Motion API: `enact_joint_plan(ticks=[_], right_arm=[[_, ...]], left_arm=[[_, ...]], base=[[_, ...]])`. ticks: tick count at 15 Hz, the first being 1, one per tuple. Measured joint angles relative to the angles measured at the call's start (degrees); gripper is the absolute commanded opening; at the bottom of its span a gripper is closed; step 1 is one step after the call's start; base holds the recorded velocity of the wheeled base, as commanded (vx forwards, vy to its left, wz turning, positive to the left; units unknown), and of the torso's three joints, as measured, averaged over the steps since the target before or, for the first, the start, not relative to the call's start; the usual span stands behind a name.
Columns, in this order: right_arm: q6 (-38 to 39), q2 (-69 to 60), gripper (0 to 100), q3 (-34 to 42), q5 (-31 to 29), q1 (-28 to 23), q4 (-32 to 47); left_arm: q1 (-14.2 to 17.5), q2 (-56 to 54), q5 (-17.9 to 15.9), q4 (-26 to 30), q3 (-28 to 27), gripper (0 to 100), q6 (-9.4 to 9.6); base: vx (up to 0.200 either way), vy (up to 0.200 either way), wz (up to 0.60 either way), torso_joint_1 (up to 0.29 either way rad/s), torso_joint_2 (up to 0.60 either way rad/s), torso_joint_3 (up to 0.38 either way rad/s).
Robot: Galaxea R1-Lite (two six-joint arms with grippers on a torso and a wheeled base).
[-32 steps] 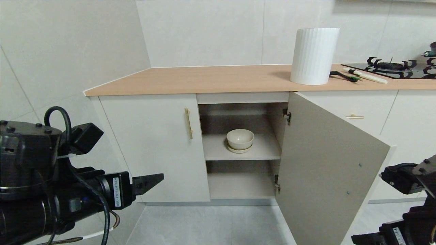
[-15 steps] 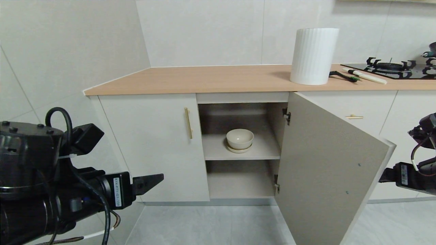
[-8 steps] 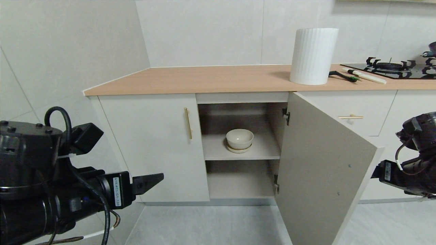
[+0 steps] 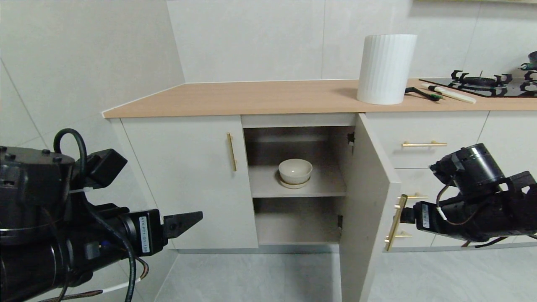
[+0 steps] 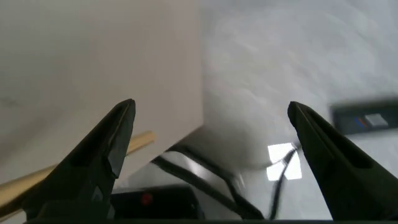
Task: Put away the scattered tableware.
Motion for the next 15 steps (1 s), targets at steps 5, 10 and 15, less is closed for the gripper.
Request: enact_joint_plan(ticks=[5,10,15], right_arm=[[-0.4,7.5,100,-6.0,1.6,7.3,-4.4],[-0.5,14.6,100,-14.8,4.1,8.1,-4.6],[-0.4,17.4,100,-16.4,4.1,8.2,-4.6]], left_arm=[[0.0,-0.3,0.1,-1.4,0.1,100,0.02],[0.0,-0.4,0.2,-1.4,0.0,100,0.05],[0.0,-0.2,0.3,-1.4,0.2,100,0.05]], base=[[0.000,0.000,0.00,0.000,0.00,0.000],[0.000,0.000,0.00,0.000,0.00,0.000],[0.000,0.000,0.00,0.000,0.00,0.000]])
